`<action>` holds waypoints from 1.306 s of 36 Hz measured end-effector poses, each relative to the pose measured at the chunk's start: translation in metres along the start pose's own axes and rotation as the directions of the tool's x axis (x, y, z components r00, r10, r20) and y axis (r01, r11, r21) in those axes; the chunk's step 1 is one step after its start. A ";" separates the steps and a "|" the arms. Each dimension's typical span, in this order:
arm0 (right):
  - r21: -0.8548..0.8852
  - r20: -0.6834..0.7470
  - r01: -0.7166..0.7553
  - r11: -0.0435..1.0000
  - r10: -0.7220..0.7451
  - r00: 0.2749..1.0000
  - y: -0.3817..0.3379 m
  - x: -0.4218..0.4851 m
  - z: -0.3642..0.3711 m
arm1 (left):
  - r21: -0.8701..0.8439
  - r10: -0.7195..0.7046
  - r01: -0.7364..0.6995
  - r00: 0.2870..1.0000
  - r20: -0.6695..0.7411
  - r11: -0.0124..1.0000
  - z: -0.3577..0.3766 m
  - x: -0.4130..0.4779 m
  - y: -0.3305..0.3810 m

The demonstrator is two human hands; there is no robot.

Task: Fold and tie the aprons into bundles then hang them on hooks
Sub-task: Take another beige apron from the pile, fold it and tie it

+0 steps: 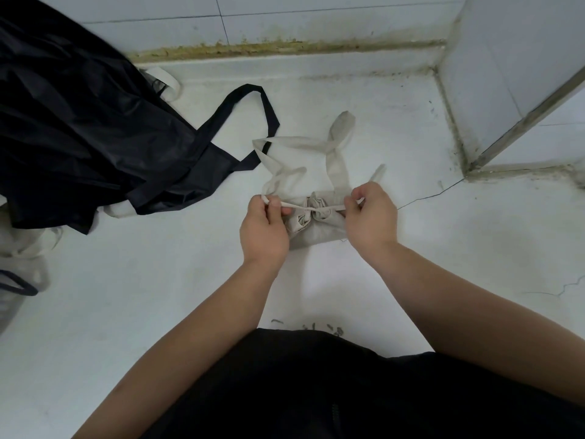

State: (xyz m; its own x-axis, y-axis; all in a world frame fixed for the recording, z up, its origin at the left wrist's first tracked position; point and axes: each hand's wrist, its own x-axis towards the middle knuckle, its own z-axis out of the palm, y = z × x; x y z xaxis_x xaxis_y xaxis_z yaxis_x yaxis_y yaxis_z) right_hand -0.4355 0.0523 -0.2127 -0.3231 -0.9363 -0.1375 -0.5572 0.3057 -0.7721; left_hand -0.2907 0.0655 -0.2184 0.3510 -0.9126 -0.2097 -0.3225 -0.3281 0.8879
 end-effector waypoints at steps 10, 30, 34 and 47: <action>0.013 -0.149 -0.112 0.994 0.112 0.982 0.010 0.005 -0.008 | -0.058 -0.105 0.099 0.989 -0.102 0.993 -0.009 0.000 -0.008; 0.093 0.053 -0.106 0.990 0.101 0.993 -0.002 0.009 -0.016 | -0.418 -0.195 0.220 0.975 0.102 0.881 -0.013 0.004 0.016; -0.106 0.037 0.174 0.979 -0.171 0.985 -0.020 0.005 -0.015 | -0.510 -0.173 0.271 0.957 0.231 0.816 -0.010 0.000 0.029; -0.105 0.600 0.555 0.825 -0.393 0.697 -0.061 0.022 -0.016 | -0.268 -0.060 0.222 0.862 0.504 0.937 -0.035 0.018 0.042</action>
State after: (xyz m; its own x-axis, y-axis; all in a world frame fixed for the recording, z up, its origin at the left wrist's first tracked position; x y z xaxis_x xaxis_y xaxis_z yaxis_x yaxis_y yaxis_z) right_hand -0.4204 0.0159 -0.1589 0.4522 -0.8766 -0.1646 -0.7197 -0.2496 -0.6479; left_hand -0.2678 0.0438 -0.1703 -0.1212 -0.8895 -0.4405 0.0111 -0.4450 0.8955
